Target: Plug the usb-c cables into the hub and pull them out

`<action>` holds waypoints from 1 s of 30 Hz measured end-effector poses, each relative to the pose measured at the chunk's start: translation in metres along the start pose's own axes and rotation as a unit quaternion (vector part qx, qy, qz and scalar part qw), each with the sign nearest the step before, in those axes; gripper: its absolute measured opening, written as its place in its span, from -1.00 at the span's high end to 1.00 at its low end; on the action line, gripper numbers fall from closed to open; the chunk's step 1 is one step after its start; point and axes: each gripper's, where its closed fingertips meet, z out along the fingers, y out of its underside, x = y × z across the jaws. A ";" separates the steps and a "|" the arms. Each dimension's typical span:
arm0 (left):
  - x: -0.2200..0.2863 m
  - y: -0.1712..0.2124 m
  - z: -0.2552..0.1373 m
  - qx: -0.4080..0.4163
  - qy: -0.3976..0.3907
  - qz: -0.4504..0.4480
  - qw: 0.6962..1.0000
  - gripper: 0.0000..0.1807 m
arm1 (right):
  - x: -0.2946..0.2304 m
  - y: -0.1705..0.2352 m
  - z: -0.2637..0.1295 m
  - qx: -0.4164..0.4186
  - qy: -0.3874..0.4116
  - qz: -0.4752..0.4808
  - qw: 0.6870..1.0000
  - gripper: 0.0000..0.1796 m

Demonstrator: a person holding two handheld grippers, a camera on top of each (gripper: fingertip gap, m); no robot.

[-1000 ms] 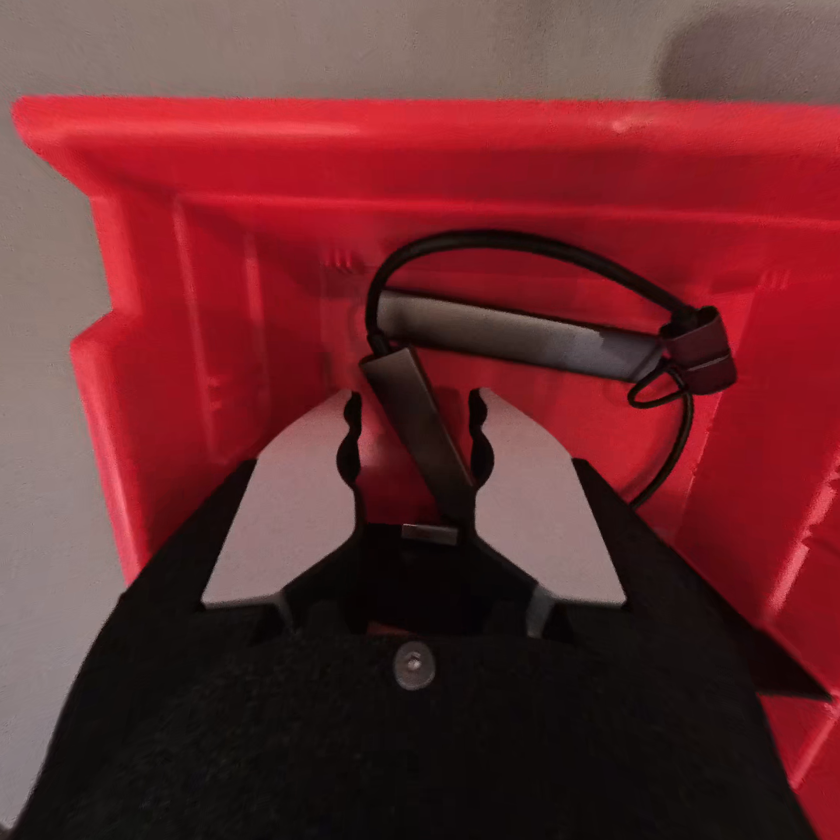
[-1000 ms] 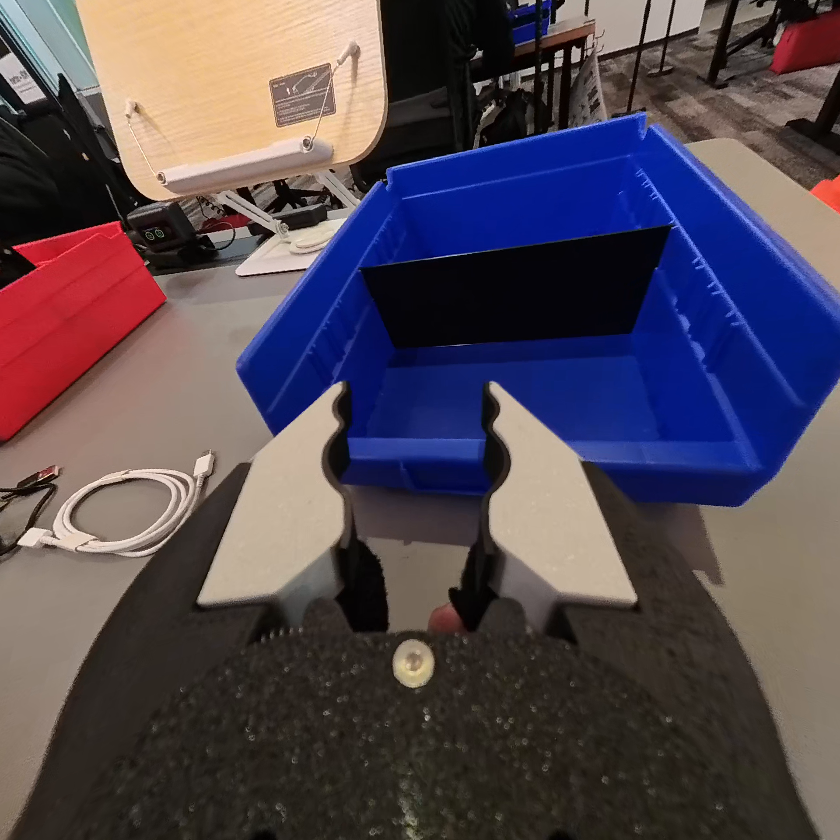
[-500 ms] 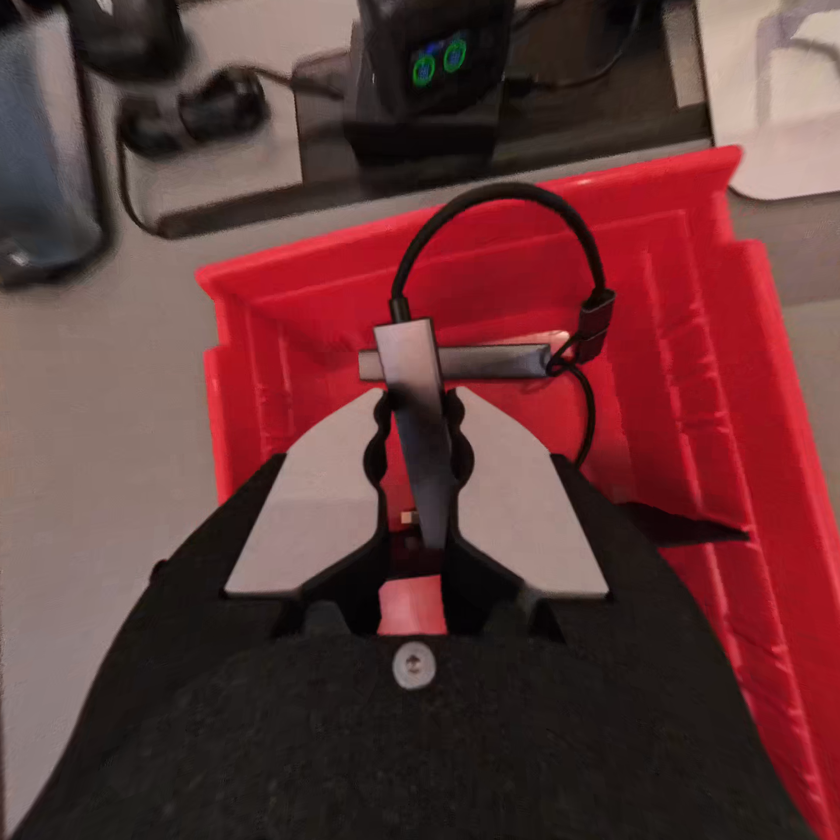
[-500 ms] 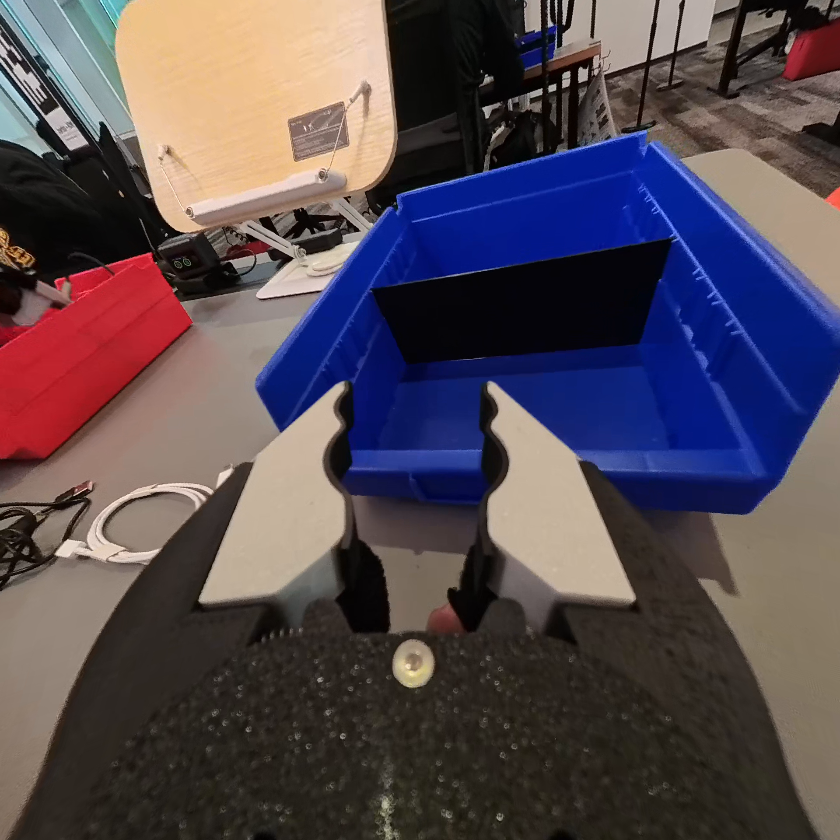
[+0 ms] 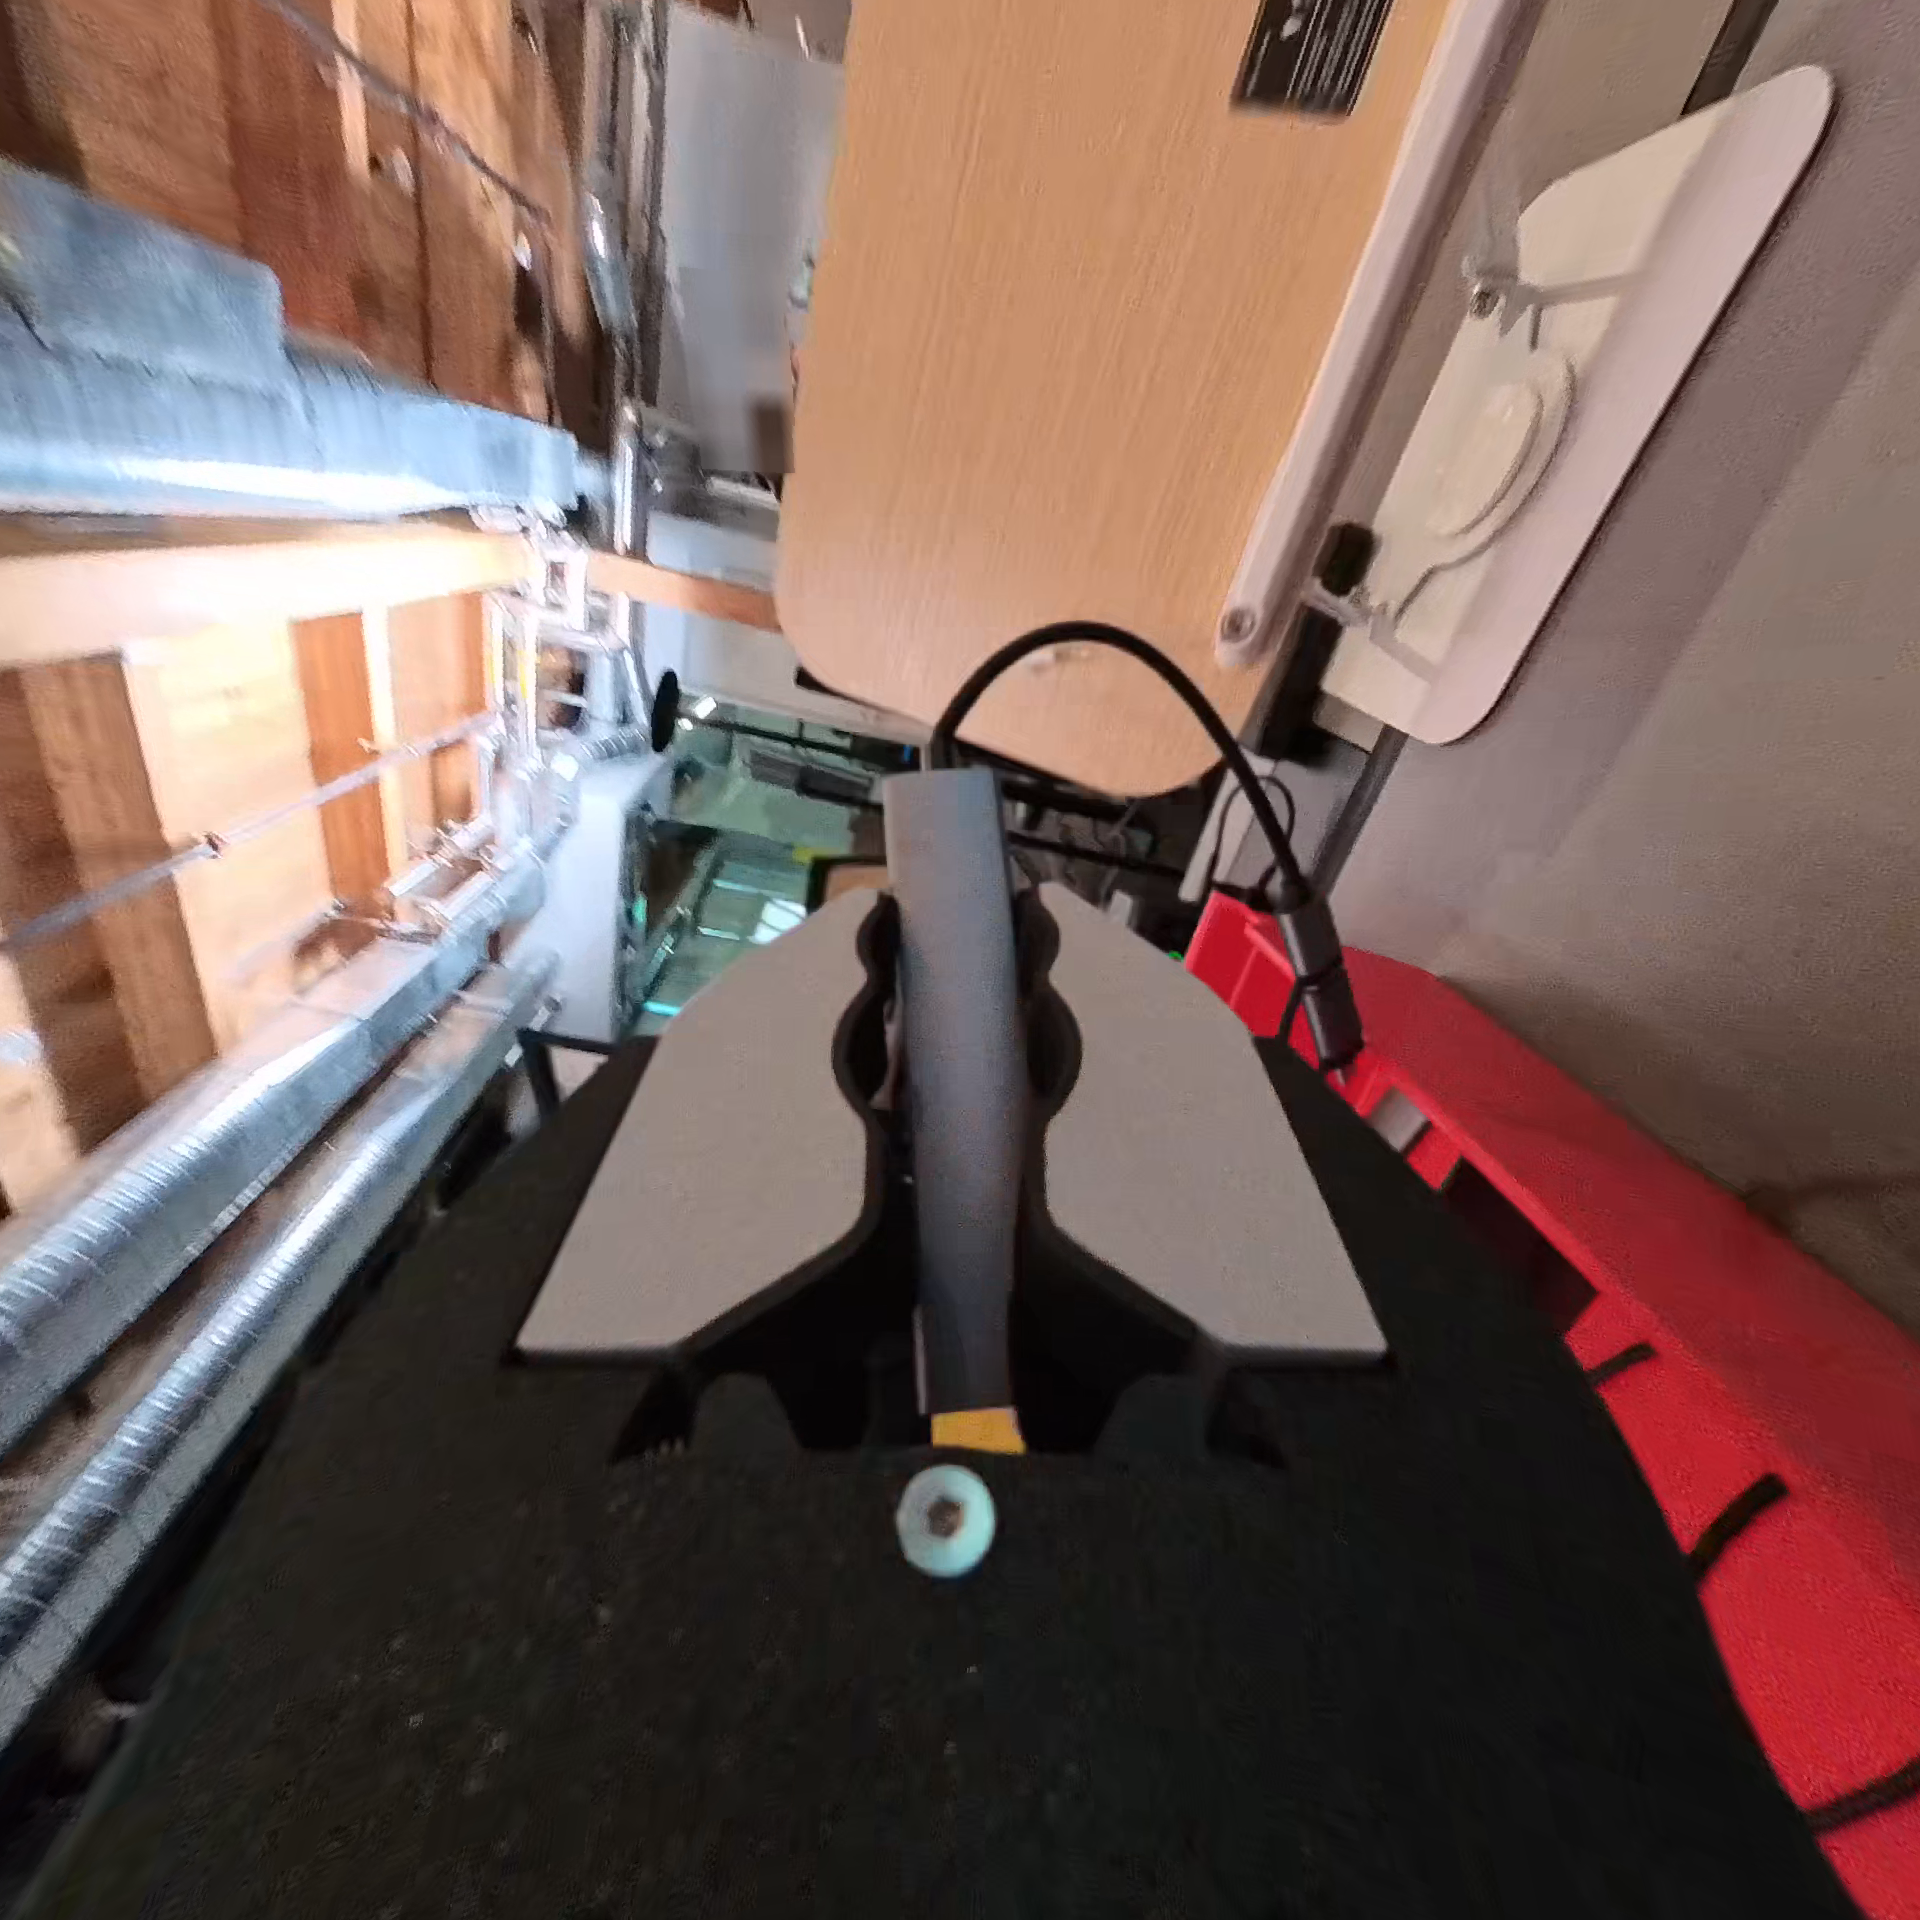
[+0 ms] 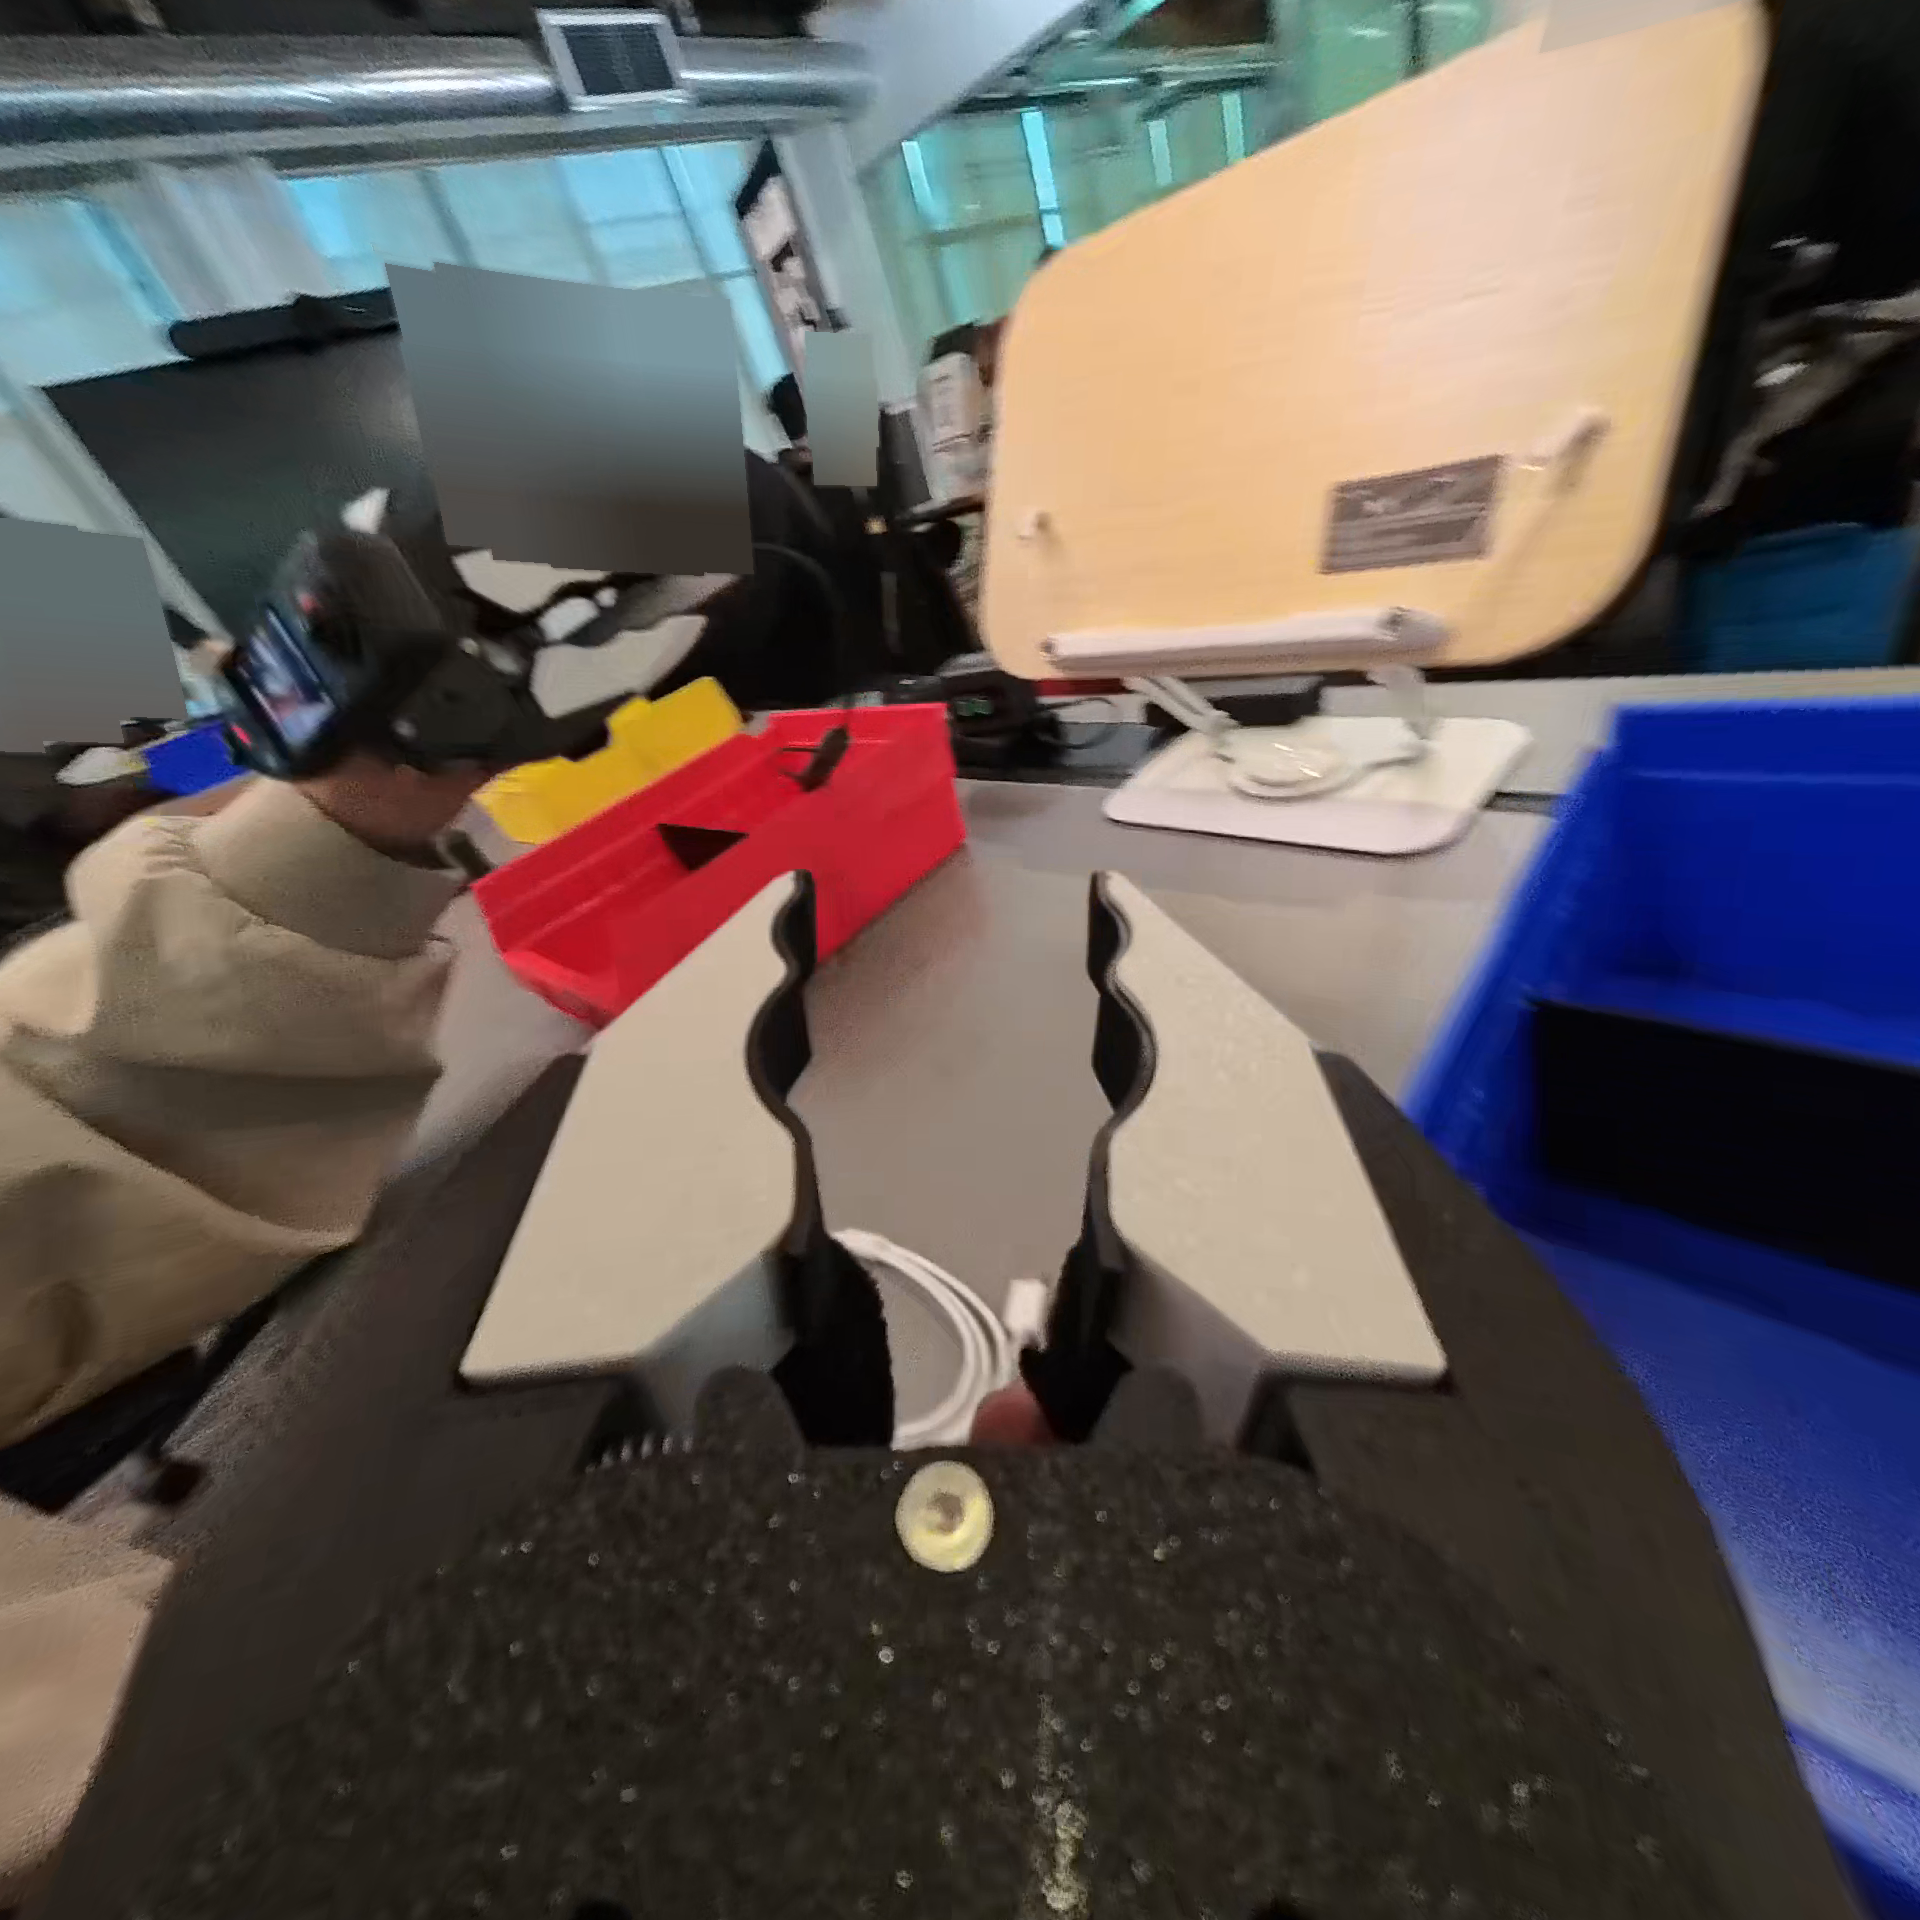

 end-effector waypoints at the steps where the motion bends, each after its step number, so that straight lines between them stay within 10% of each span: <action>1: 0.001 -0.015 -0.008 0.021 -0.012 0.025 0.999 0.76 | -0.009 -0.004 0.010 0.000 -0.024 0.002 1.000 0.42; 8: 0.018 -0.110 -0.072 0.168 -0.052 0.105 0.979 0.76 | -0.071 -0.010 0.063 -0.004 -0.210 0.035 0.977 0.42; 22: 0.076 -0.196 -0.122 0.285 0.058 -0.044 0.956 0.76 | -0.085 -0.010 0.043 0.069 -0.358 0.178 0.914 0.85; 26: 0.091 -0.187 -0.117 0.248 0.147 -0.212 0.934 0.62 | -0.073 0.004 0.040 0.076 -0.342 0.187 0.918 0.91; 30: 0.098 -0.163 -0.126 0.213 0.247 -0.452 0.831 0.57 | -0.064 0.009 0.040 0.082 -0.330 0.211 0.916 0.92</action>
